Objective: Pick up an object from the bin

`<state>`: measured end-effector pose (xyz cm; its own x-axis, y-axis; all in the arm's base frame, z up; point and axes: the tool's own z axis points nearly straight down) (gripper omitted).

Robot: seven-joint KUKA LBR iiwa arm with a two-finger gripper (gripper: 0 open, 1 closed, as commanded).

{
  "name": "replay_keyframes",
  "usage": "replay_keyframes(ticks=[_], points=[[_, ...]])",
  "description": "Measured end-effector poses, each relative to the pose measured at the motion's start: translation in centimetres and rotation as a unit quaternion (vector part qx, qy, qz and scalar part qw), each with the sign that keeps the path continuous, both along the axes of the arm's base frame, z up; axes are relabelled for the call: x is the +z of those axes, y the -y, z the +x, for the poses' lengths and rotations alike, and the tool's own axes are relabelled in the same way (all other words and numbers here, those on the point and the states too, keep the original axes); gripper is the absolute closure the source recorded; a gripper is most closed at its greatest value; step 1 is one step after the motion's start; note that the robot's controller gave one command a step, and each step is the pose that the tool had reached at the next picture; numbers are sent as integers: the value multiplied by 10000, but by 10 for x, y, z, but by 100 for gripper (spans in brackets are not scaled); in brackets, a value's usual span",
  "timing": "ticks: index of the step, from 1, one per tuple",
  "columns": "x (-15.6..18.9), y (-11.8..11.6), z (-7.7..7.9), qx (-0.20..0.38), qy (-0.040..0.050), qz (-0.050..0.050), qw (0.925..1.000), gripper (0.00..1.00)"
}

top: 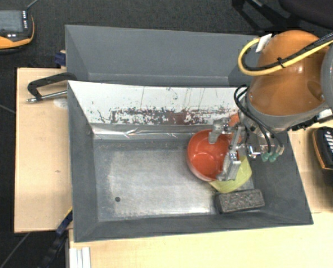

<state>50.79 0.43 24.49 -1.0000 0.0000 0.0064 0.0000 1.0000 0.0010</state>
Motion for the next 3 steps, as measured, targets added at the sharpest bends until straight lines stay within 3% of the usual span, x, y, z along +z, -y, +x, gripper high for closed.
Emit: replay_keyframes(ticks=[1, 2, 3], points=[[-144, -12, 57, 808, -15, 12, 9967, 0], [-158, 69, 85, 1129, 21, 16, 9936, 0], [-171, 79, 39, 2378, 114, 48, 9712, 0]])
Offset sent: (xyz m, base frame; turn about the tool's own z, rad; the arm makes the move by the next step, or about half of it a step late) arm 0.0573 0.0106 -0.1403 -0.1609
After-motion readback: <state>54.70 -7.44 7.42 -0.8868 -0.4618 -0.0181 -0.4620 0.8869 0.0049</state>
